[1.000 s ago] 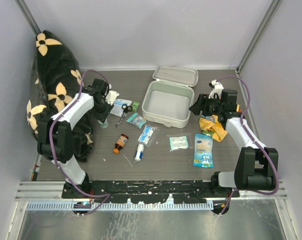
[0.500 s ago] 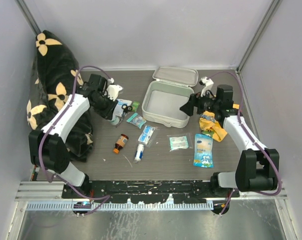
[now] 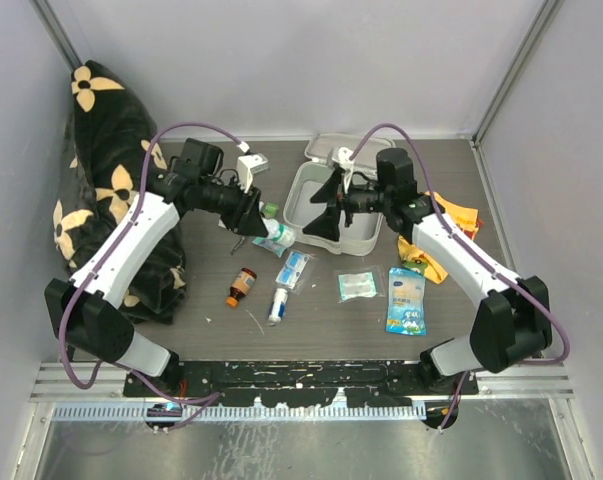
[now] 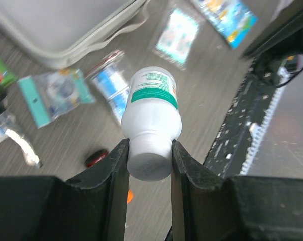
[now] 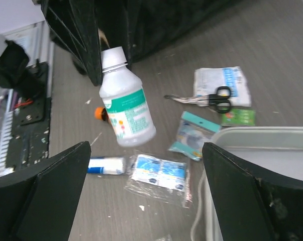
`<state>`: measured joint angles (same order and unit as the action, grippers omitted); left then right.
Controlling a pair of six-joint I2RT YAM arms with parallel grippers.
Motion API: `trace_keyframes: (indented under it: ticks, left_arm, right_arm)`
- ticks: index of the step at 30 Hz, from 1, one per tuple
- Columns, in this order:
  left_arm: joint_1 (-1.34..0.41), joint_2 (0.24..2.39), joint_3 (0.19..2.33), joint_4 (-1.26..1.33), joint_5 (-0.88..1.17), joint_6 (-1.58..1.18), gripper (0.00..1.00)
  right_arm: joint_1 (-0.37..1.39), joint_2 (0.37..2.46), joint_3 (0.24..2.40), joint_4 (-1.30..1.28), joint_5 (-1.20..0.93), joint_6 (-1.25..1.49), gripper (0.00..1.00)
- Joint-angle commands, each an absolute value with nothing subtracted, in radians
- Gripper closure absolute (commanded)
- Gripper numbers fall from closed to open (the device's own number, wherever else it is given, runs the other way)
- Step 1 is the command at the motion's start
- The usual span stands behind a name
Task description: Organize the medicine kit
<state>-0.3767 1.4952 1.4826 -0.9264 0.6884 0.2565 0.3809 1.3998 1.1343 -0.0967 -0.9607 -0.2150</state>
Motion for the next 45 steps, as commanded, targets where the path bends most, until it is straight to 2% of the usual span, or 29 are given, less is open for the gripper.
trace_keyframes:
  ticks: [1,6,15,18,21,23,25,32,36,39,45]
  left_arm:
    - [-0.406,1.428,1.481,-0.765,0.908,0.158,1.0]
    - [-0.426,1.415,1.443,-0.697,0.943,0.101,1.0]
    - [-0.436,1.399,1.392,-0.66,0.945,0.077,1.0]
    - [-0.435,1.387,1.382,-0.654,0.937,0.078,0.98]
    - [-0.435,1.371,1.366,-0.646,0.934,0.091,0.86]
    - [-0.435,1.355,1.348,-0.637,0.934,0.103,0.72]
    - [-0.435,1.338,1.336,-0.635,0.92,0.116,0.61]
    - [-0.419,1.237,1.299,-0.634,0.812,0.173,0.25]
    - [-0.404,1.154,1.257,-0.601,0.709,0.197,0.07]
    - [-0.399,1.112,1.232,-0.584,0.634,0.217,0.02]
    - [-0.383,1.079,1.218,-0.573,0.61,0.226,0.0]
  right_arm:
    - [0.449,1.457,1.17,-0.089,-1.075,-0.242,0.01]
    - [0.501,1.48,1.169,-0.094,-1.119,-0.245,0.05]
    - [0.528,1.502,1.172,-0.105,-1.116,-0.26,0.43]
    - [0.528,1.496,1.172,-0.122,-1.1,-0.283,0.52]
    - [0.528,1.485,1.175,-0.16,-1.063,-0.338,0.58]
    - [0.526,1.478,1.181,-0.204,-1.033,-0.376,0.6]
    - [0.519,1.477,1.19,-0.245,-1.006,-0.415,0.62]
    - [0.422,1.499,1.229,-0.353,-0.932,-0.51,0.65]
    - [0.376,1.553,1.279,-0.409,-0.82,-0.576,0.65]
    - [0.371,1.603,1.302,-0.424,-0.717,-0.628,0.65]
    - [0.371,1.769,1.428,-0.454,-0.525,-0.652,0.65]
